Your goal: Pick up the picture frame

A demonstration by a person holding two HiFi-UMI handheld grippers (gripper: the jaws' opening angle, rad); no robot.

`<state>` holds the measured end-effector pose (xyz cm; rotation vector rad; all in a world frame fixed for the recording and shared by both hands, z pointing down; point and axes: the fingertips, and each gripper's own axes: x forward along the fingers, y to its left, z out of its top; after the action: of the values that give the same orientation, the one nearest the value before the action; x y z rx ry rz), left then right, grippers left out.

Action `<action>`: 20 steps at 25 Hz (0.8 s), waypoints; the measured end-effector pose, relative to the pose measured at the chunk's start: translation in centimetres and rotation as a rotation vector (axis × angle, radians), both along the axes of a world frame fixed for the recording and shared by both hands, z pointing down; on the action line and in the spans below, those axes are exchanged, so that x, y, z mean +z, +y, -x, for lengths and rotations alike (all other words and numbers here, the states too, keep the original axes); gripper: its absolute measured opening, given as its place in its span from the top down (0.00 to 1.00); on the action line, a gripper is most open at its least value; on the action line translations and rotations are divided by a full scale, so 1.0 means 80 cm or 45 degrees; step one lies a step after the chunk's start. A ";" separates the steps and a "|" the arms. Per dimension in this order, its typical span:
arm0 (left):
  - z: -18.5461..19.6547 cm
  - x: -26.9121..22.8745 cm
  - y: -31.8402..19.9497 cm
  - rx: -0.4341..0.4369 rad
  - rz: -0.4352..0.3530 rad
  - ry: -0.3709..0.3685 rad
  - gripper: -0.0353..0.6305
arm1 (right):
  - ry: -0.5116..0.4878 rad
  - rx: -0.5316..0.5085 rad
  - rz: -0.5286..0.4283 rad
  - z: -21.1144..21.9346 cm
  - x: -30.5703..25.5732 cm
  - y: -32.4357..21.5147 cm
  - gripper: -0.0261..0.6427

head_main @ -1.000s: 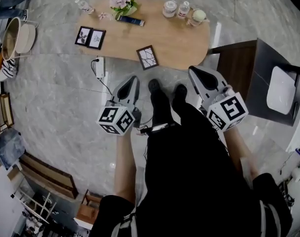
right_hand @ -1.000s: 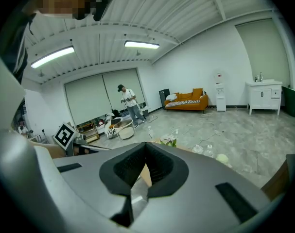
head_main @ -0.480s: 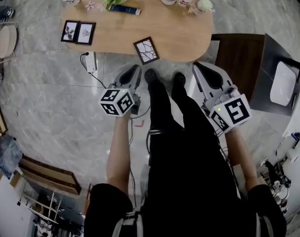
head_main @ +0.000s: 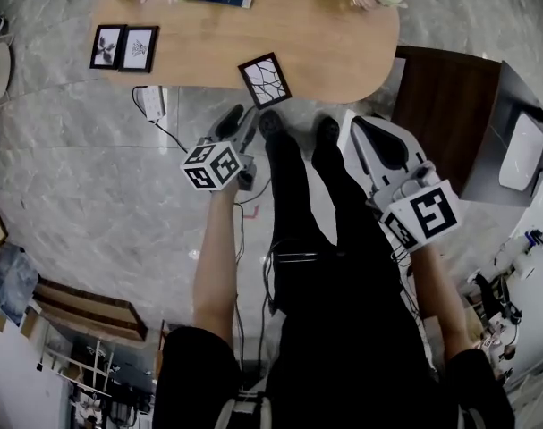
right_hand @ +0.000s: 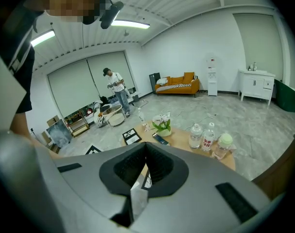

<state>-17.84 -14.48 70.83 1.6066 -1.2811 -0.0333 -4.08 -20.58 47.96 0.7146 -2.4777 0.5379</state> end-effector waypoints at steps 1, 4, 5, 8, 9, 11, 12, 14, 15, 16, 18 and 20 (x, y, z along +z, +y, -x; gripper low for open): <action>0.001 0.012 0.000 -0.013 0.007 0.013 0.68 | 0.004 0.004 0.005 0.001 0.006 -0.003 0.94; -0.002 0.050 -0.001 -0.017 0.029 0.054 0.60 | 0.000 0.021 0.015 0.005 0.023 -0.013 0.94; -0.004 0.063 -0.001 -0.016 0.038 0.069 0.58 | -0.005 0.021 0.015 0.006 0.028 -0.015 0.94; -0.012 0.097 0.000 -0.013 0.058 0.109 0.53 | 0.021 0.020 0.043 0.003 0.048 -0.014 0.94; -0.015 0.108 0.000 -0.007 0.063 0.118 0.51 | 0.032 0.019 0.058 0.003 0.055 -0.012 0.94; -0.020 0.129 0.001 0.006 0.080 0.133 0.47 | 0.043 0.011 0.078 0.002 0.068 -0.008 0.94; -0.022 0.140 0.003 0.004 0.093 0.144 0.45 | 0.049 0.006 0.086 0.001 0.075 -0.005 0.94; -0.023 0.162 0.007 -0.017 0.125 0.180 0.41 | 0.074 0.001 0.108 -0.004 0.090 -0.001 0.94; -0.024 0.172 0.010 -0.028 0.139 0.199 0.40 | 0.082 0.003 0.118 -0.007 0.097 -0.001 0.94; -0.025 0.182 0.012 -0.034 0.150 0.213 0.39 | 0.086 0.005 0.125 -0.008 0.102 -0.001 0.94; -0.028 0.202 0.016 -0.037 0.169 0.238 0.38 | 0.088 0.005 0.135 -0.010 0.111 -0.001 0.94; -0.031 0.219 0.019 -0.052 0.176 0.284 0.38 | 0.084 -0.003 0.145 -0.009 0.119 0.001 0.94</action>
<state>-15.33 -12.99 88.33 1.4164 -1.1191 -0.1427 -3.35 -20.48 57.50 0.6733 -2.3659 0.6387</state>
